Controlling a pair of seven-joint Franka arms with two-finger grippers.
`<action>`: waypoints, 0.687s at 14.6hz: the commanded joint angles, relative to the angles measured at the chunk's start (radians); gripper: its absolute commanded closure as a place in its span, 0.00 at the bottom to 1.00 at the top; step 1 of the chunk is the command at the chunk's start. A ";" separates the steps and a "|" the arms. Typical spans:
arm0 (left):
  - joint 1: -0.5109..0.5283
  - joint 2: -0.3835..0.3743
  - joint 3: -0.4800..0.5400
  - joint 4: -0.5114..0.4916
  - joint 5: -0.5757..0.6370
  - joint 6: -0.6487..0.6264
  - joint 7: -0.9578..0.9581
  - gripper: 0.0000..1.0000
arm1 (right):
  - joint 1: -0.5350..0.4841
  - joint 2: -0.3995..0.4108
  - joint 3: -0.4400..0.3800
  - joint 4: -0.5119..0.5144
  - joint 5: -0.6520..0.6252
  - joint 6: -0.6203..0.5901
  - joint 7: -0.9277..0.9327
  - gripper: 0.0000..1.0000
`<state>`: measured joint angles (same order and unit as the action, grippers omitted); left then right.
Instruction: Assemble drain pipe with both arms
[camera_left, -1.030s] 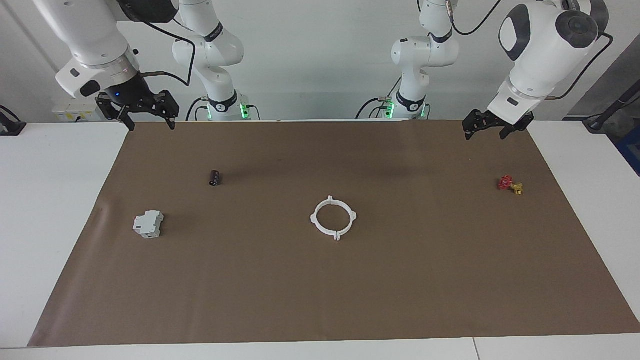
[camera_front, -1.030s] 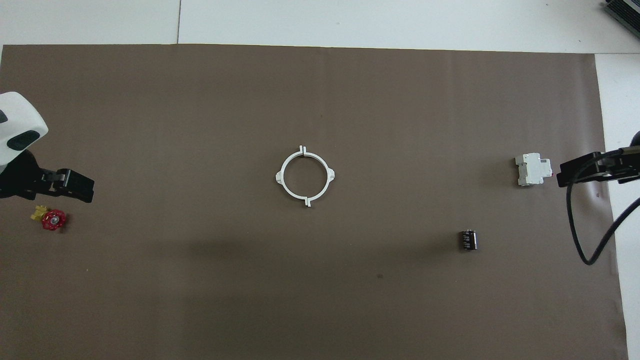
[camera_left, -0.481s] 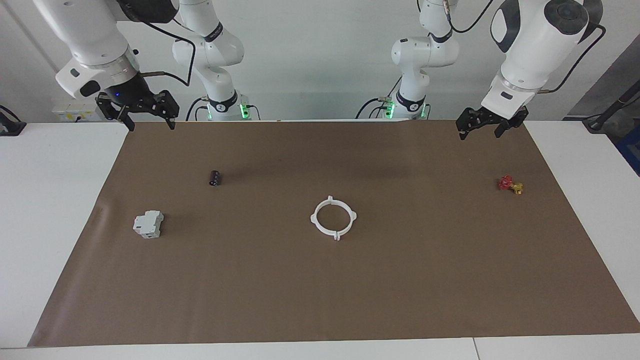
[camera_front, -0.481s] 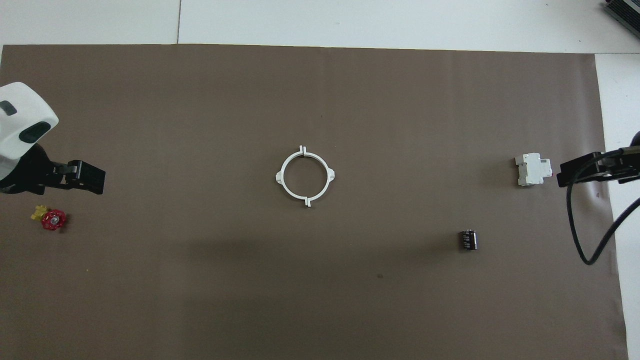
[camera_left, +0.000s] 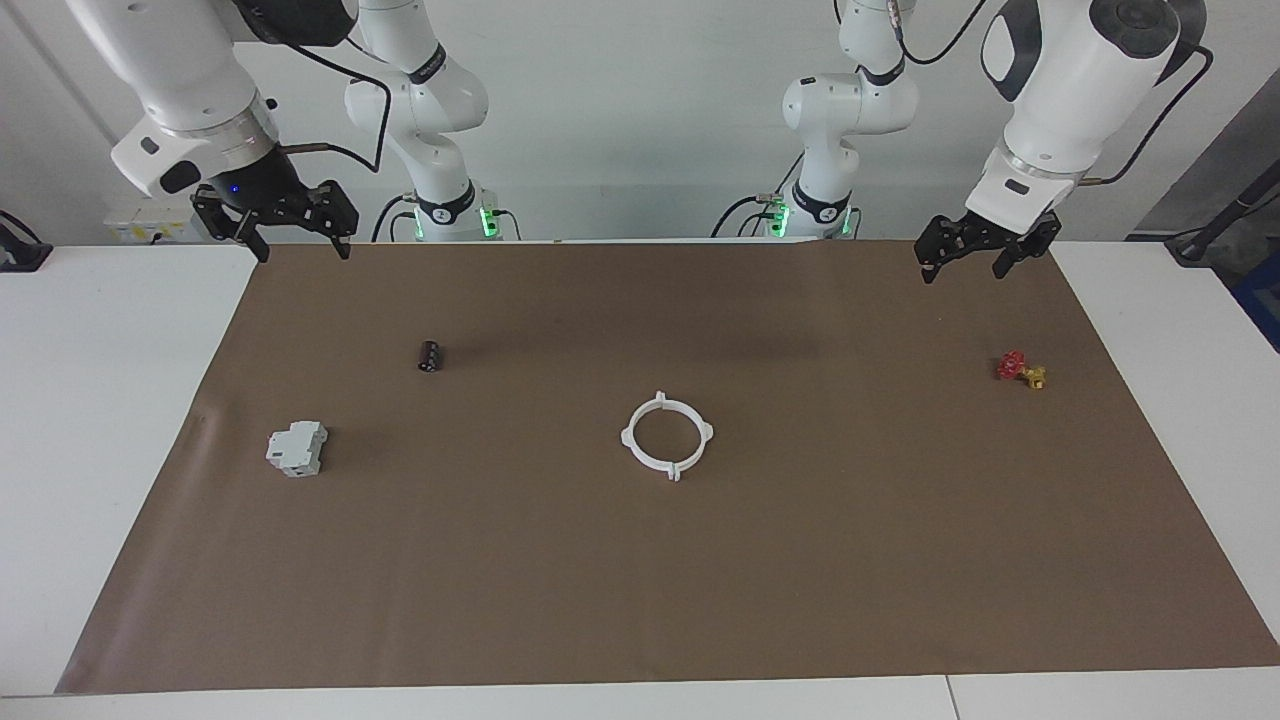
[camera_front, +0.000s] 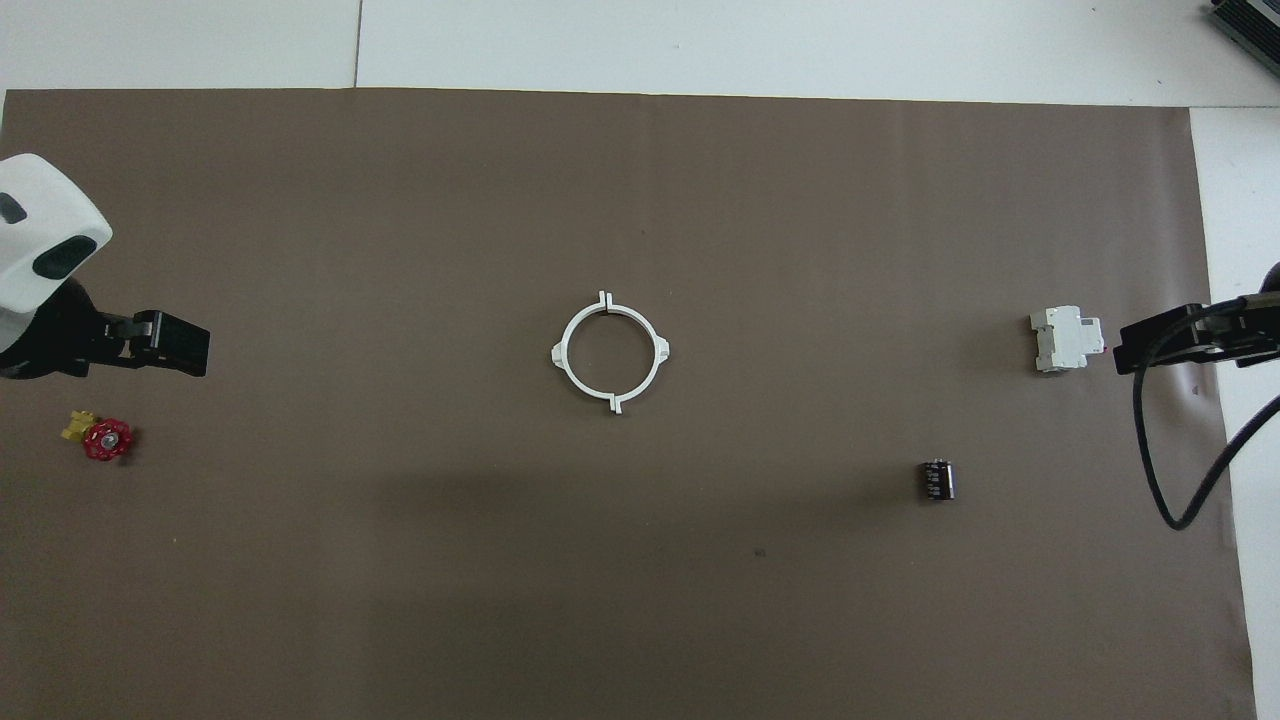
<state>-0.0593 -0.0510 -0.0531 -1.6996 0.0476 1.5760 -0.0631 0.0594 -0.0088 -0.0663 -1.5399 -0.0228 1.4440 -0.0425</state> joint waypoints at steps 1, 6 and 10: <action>0.004 -0.010 0.002 -0.003 -0.012 0.012 -0.006 0.00 | -0.009 -0.022 0.005 -0.020 0.012 -0.005 0.013 0.00; 0.004 -0.012 0.002 -0.002 -0.012 0.003 -0.011 0.00 | -0.009 -0.022 0.005 -0.020 0.012 -0.005 0.015 0.00; 0.003 -0.013 0.002 0.000 -0.012 -0.013 -0.012 0.00 | -0.009 -0.022 0.005 -0.020 0.012 -0.005 0.016 0.00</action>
<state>-0.0593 -0.0510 -0.0516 -1.6996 0.0476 1.5763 -0.0639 0.0594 -0.0088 -0.0663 -1.5399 -0.0228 1.4440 -0.0425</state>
